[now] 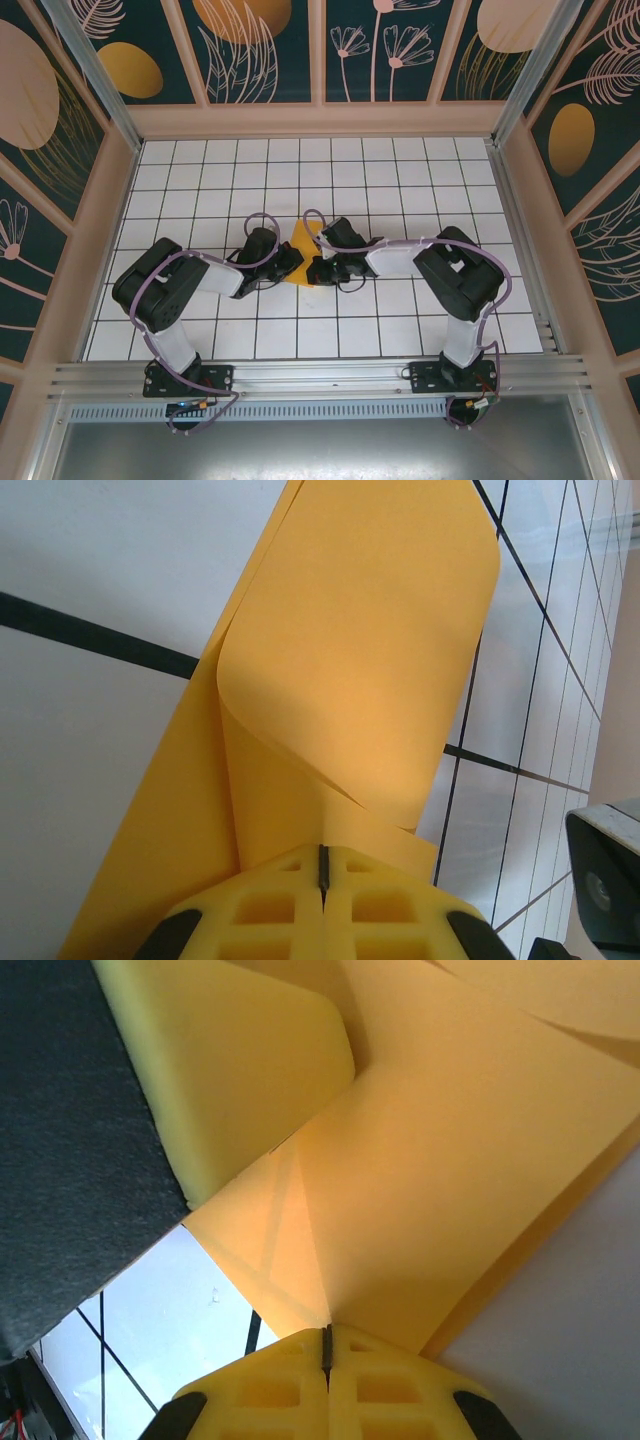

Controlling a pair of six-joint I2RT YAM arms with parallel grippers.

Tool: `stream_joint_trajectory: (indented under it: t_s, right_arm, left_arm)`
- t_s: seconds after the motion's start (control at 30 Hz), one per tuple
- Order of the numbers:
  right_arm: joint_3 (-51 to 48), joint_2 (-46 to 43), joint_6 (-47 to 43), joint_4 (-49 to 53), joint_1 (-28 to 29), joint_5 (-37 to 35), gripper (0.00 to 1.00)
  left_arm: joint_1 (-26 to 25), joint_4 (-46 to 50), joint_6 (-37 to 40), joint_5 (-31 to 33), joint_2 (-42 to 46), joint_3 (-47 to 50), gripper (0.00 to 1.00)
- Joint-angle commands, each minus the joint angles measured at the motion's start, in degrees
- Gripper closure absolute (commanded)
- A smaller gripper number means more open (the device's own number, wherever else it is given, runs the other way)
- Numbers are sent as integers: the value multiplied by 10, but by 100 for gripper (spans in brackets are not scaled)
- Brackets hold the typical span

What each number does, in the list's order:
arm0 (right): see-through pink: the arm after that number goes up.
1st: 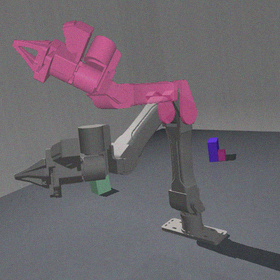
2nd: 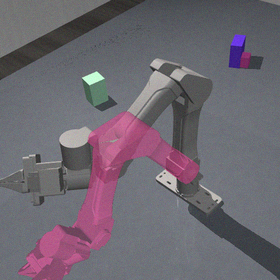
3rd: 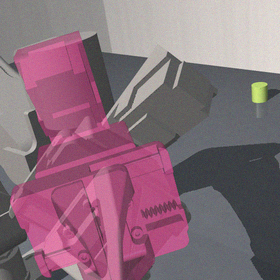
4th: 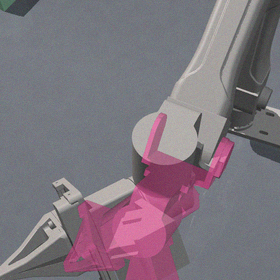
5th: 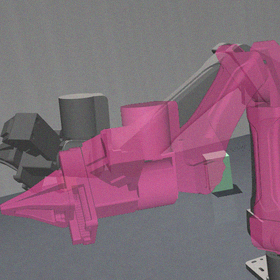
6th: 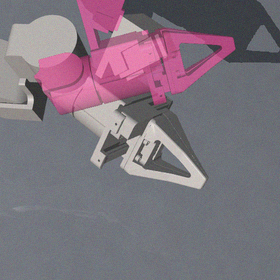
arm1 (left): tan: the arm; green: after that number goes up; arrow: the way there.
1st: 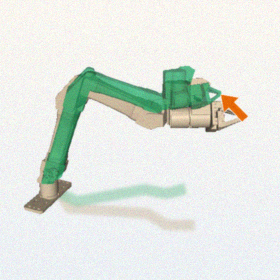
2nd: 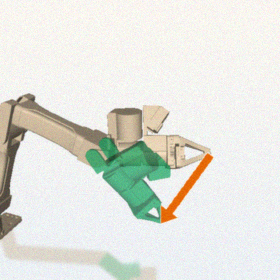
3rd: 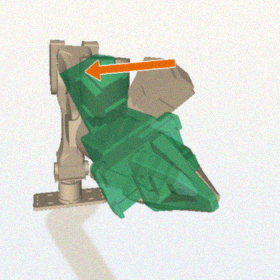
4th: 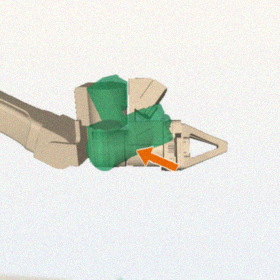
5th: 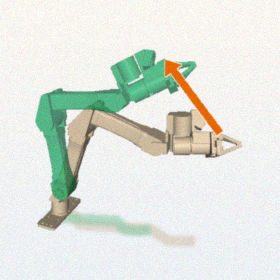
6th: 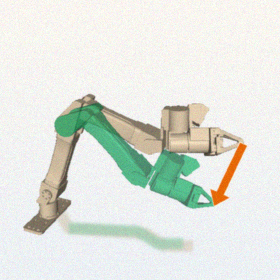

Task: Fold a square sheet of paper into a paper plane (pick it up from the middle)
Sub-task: Fold the triangle a second time at the center of the table.

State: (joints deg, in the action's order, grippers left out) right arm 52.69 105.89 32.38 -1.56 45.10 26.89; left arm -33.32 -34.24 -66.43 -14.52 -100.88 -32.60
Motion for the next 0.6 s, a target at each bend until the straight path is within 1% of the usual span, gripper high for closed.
stream_joint_trajectory:
  t_s: [0.0, 0.33, 0.43, 0.57]
  right_arm:
    - [-27, -8, 15, 21, 3, 8, 94]
    - [-81, -37, 36, 6, 2, 21, 93]
    - [-93, -52, 42, 11, 2, 15, 93]
    - [-83, -83, 61, 0, -1, 18, 94]
  left_arm:
    - [1, 41, 9, 19, -6, 7, 95]
    - [2, 39, 4, 24, -7, 13, 96]
    - [1, 39, 5, 25, -6, 13, 96]
    - [0, 34, 6, 20, -2, 12, 95]
